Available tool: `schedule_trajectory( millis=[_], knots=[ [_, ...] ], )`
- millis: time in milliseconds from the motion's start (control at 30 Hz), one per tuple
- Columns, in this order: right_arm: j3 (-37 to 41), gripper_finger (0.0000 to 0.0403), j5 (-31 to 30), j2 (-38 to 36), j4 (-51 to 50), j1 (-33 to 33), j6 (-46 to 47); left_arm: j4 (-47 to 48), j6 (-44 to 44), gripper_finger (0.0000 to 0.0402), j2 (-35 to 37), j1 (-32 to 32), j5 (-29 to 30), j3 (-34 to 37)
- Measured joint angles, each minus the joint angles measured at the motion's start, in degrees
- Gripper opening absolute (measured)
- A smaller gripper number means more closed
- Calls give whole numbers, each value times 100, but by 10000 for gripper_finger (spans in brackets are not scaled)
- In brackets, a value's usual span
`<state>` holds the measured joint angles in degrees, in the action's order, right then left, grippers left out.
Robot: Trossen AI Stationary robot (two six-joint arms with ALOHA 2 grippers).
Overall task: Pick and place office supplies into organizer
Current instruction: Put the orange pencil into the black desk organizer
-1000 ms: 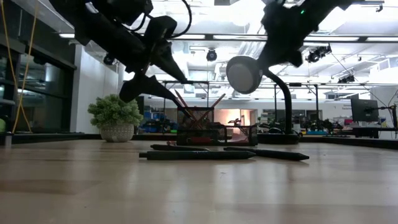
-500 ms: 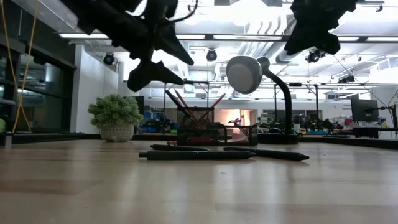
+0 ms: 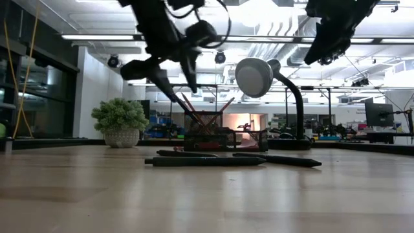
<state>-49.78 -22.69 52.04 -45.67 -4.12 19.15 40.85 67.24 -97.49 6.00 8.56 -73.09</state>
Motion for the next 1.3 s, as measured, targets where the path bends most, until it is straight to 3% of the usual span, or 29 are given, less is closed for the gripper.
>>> schedule_trajectory(
  millis=[200, 433, 667, 1033, 1300],
  knots=[
    [0, 67, 6, 8, 341, -64, -315, -31, 265, 247, -785, -2, 157, -865],
    [0, 67, 478, 16, 387, -281, -428, 879, 374, 268, -1317, -2, 280, -1408],
    [0, 67, 926, 16, 392, -436, -694, 1373, 658, 248, -1533, -2, 247, -1378],
    [0, 67, 1080, 18, 411, -564, -733, 1375, 982, 189, -1898, -2, 105, -1411],
    [0, 67, 1194, 18, 440, -562, -723, 1423, 1004, 189, -1991, 4, 109, -1390]
  ],
)
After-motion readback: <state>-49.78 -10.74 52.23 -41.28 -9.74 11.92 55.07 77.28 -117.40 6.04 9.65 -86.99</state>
